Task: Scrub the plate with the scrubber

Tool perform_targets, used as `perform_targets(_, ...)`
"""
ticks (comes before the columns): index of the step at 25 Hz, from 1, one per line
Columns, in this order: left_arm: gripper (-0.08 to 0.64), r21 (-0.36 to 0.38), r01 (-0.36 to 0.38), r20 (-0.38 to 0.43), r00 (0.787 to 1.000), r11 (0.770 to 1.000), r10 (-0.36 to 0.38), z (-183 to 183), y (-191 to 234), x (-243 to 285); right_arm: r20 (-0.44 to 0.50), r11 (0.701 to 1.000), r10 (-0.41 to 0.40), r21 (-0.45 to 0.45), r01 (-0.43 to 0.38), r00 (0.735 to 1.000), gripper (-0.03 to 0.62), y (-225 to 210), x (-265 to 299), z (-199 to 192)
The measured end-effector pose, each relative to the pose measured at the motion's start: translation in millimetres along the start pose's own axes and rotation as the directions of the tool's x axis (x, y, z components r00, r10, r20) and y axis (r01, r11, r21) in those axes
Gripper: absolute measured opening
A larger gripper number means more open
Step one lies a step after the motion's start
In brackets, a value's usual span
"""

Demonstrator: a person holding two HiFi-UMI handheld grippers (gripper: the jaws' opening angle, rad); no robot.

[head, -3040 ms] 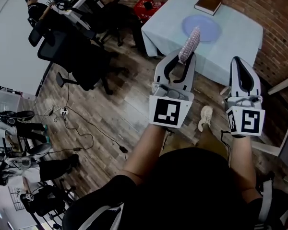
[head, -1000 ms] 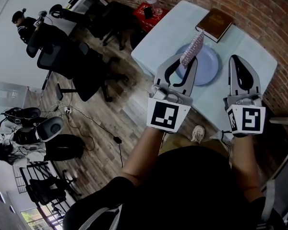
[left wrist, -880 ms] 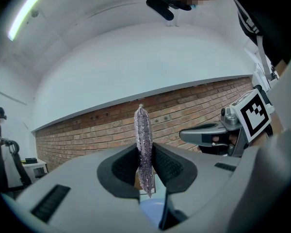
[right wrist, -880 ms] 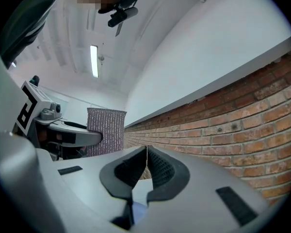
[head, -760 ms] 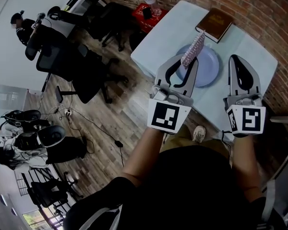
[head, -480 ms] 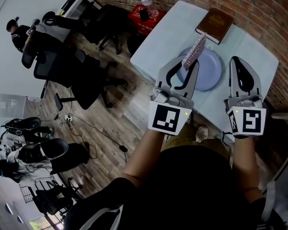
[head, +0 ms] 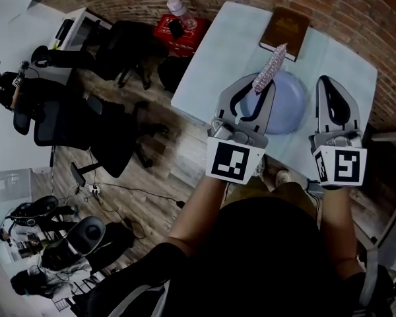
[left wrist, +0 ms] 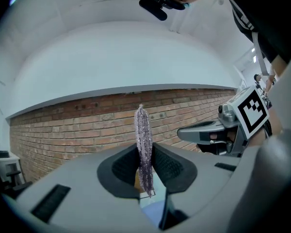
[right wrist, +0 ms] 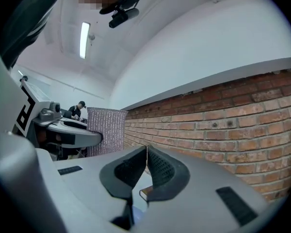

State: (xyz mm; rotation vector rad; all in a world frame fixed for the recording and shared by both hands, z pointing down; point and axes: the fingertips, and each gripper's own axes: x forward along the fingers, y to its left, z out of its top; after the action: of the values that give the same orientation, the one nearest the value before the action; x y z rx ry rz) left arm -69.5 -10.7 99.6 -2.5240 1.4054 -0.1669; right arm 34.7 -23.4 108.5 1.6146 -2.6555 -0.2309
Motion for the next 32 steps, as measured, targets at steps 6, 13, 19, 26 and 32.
perform_targets(6,0.080,-0.024,0.065,0.025,0.998,0.998,-0.064,-9.4,14.1,14.0,-0.012,0.997,-0.075,-0.001,0.075,0.997,0.036,-0.5,13.9,-1.4)
perform_targets(13,0.080,-0.041,0.127,0.021,0.992,0.991,-0.126,-21.3,13.1,36.2,-0.060,0.995,-0.103,-0.010,0.102,0.993,0.037,-9.0,23.8,-18.3)
perform_targets(19,0.080,-0.058,0.141,-0.024,0.990,0.988,-0.142,-41.7,0.9,51.5,-0.089,0.996,-0.089,0.017,0.091,0.992,0.037,-21.6,31.5,-41.8)
perform_targets(26,0.080,-0.084,0.153,-0.104,0.981,0.985,-0.161,-79.6,-14.4,73.5,-0.136,0.995,-0.042,0.087,0.054,0.990,0.037,-35.1,41.6,-81.3)
perform_targets(32,0.080,-0.136,0.165,-0.179,0.966,0.977,-0.188,-129.0,-42.1,90.1,-0.197,0.989,-0.018,0.143,0.047,0.980,0.037,-50.4,38.7,-134.5)
